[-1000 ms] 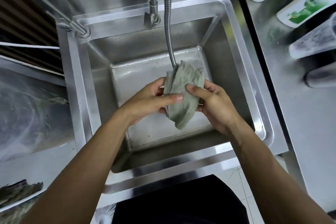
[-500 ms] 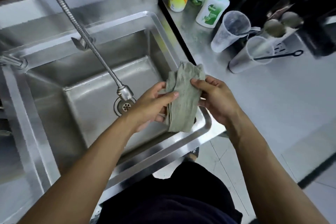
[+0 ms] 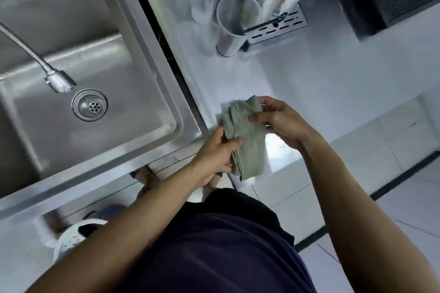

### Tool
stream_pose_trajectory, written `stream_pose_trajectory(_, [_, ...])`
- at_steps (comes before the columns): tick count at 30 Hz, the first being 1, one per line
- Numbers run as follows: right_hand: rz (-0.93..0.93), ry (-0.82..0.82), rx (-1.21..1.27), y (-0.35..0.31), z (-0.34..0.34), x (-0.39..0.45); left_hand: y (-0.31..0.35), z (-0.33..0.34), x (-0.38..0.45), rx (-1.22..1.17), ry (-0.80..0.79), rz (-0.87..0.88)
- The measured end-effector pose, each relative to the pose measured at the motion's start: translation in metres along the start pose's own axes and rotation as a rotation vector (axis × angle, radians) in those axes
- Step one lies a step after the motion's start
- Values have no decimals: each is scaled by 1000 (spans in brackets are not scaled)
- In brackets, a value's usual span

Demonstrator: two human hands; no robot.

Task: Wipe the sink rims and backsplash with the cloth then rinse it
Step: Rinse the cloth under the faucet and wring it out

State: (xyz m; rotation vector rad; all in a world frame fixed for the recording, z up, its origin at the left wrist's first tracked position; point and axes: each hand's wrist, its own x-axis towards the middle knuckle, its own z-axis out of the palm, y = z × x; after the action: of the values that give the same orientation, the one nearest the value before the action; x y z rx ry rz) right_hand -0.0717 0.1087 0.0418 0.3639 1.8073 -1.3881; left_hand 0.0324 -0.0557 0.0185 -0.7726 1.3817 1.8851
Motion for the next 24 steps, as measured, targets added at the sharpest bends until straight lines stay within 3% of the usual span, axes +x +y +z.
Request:
stream_pose_trajectory(3, [-29, 6, -70, 10, -13, 10, -11, 20, 12, 97, 119, 13])
stream_pose_trajectory(8, [-155, -25, -172, 7, -20, 22, -4, 23, 21, 558, 315, 135])
stream_pose_trajectory(13, [-486, -6, -254, 3, -20, -2, 1, 13, 21, 637, 519, 259])
stream_pose_trajectory(16, [-786, 1, -539, 35, -21, -23, -6, 4, 14, 456, 406, 187])
stream_pose_trajectory(18, [-956, -87, -827, 71, -25, -28, -14, -5, 3, 579, 336, 199])
stream_pose_trajectory(21, [-915, -198, -1075, 119, -32, -29, -35, -13, -10, 1149, 504, 516])
stream_pose_trajectory(24, [-871, -141, -969, 124, -28, -32, -52, -5, -14, 1236, 491, 752])
